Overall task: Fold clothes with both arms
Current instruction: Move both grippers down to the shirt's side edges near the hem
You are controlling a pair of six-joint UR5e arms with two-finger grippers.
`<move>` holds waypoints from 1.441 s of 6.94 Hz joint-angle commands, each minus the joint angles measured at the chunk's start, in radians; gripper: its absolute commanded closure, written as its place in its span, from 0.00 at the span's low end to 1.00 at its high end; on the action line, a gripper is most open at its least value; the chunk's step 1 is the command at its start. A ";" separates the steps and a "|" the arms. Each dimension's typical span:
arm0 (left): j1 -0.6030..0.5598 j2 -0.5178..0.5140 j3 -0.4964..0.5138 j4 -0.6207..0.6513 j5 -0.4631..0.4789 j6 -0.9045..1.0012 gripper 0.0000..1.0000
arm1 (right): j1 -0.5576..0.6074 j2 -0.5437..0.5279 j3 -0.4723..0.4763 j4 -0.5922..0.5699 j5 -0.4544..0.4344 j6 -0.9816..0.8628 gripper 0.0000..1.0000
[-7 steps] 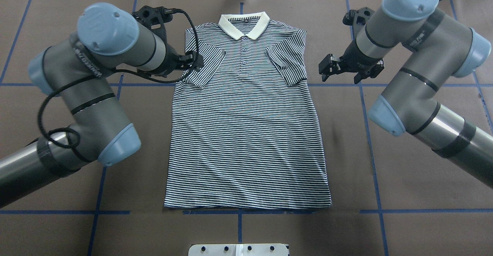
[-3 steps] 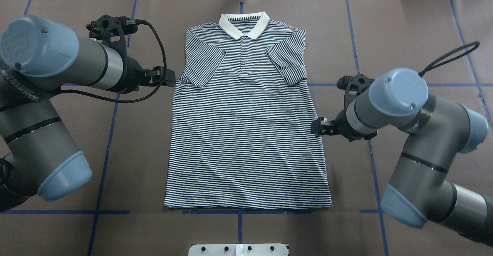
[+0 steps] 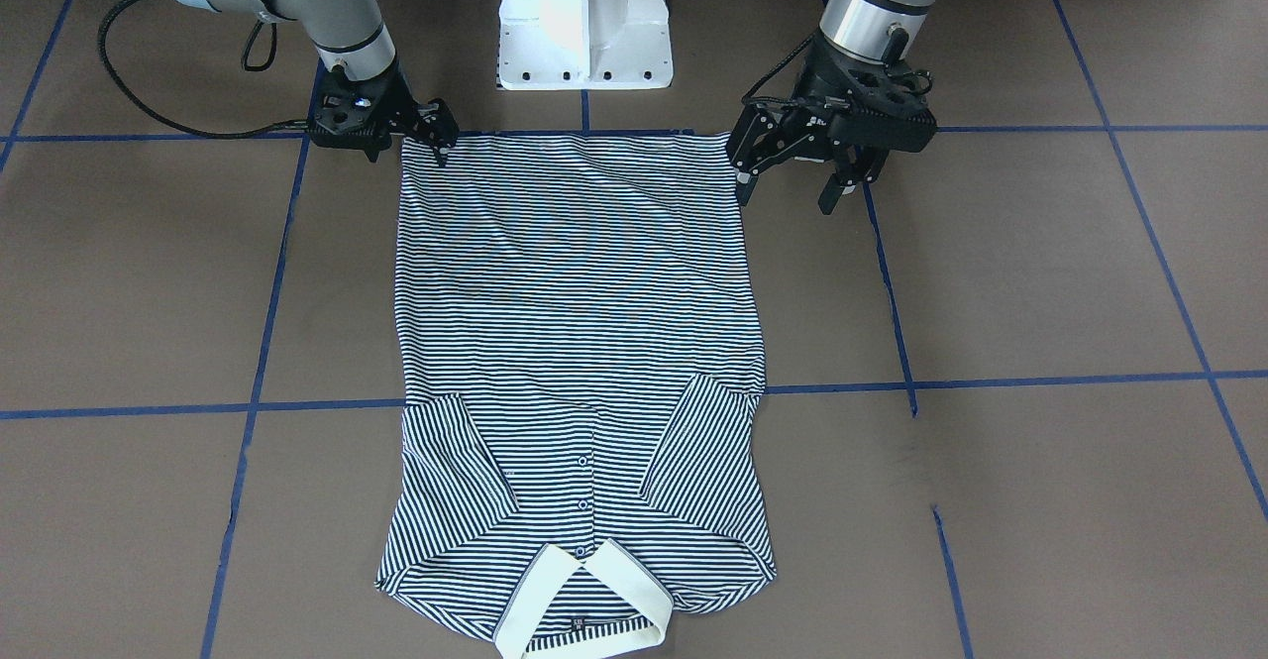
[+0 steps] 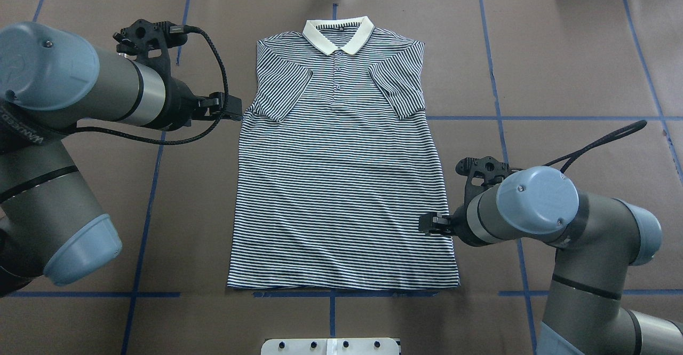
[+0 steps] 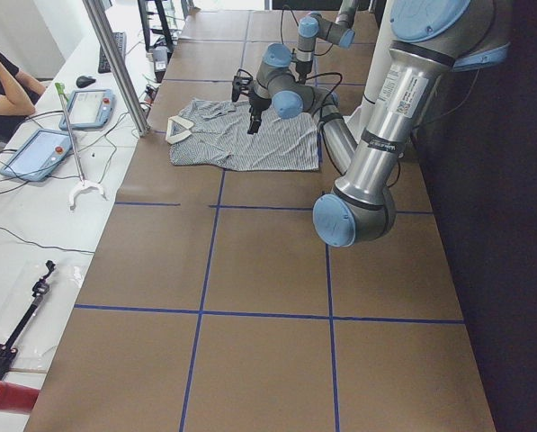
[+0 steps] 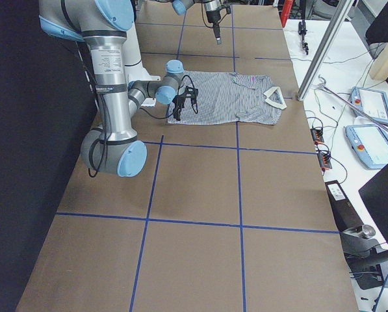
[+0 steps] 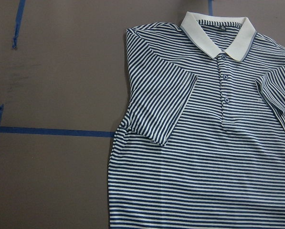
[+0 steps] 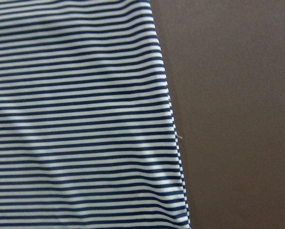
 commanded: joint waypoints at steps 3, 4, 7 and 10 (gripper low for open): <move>0.003 -0.010 -0.001 0.000 -0.001 -0.003 0.00 | -0.051 -0.017 -0.021 -0.002 -0.019 0.022 0.00; 0.003 -0.010 -0.001 0.000 -0.001 -0.002 0.00 | -0.051 -0.015 -0.022 -0.006 -0.001 0.020 0.00; 0.003 -0.019 -0.002 0.000 -0.003 -0.002 0.00 | -0.063 -0.015 -0.043 -0.004 0.013 0.019 0.05; 0.000 -0.019 -0.011 0.000 -0.003 -0.002 0.00 | -0.060 -0.009 -0.035 -0.005 0.059 0.017 0.84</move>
